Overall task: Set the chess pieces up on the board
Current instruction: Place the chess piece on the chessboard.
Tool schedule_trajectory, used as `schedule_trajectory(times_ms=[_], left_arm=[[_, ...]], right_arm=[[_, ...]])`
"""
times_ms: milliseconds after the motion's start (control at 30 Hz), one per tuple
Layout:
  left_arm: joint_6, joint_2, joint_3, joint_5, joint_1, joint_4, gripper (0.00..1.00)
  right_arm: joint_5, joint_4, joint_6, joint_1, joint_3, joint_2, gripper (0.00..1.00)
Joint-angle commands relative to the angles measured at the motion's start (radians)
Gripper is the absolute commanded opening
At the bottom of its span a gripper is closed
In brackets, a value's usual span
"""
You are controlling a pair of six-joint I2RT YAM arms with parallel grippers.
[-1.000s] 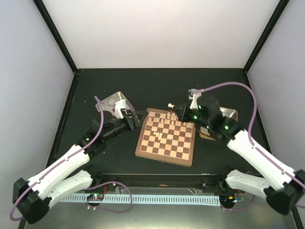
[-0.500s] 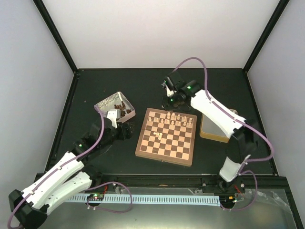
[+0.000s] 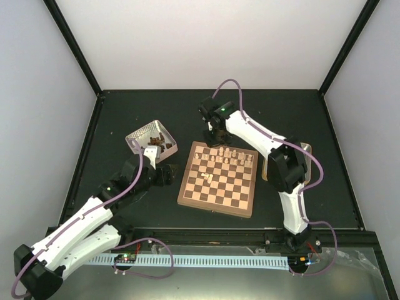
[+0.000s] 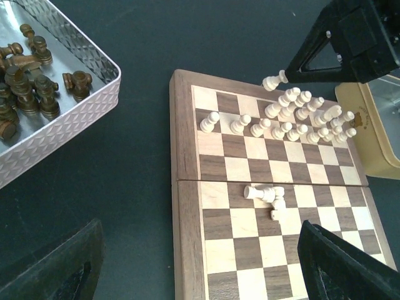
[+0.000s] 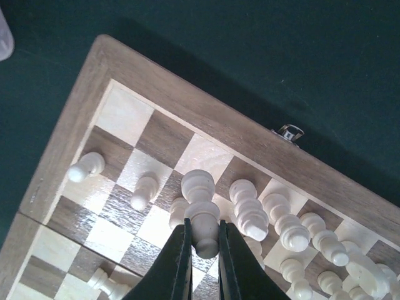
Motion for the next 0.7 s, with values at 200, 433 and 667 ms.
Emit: schedule_trajectory(times_ms=[200, 433, 667], left_arm=[[0.034, 0.012, 0.01, 0.038, 0.009, 0.016, 0.86], [0.033, 0.015, 0.004, 0.04, 0.01, 0.02, 0.87], [0.031, 0.025, 0.002, 0.045, 0.012, 0.017, 0.87]], right_arm=[[0.04, -0.063, -0.038, 0.005, 0.079, 0.1, 0.01], [0.055, -0.073, -0.046, 0.011, 0.085, 0.134, 0.01], [0.047, -0.078, -0.05, 0.02, 0.096, 0.157, 0.02]])
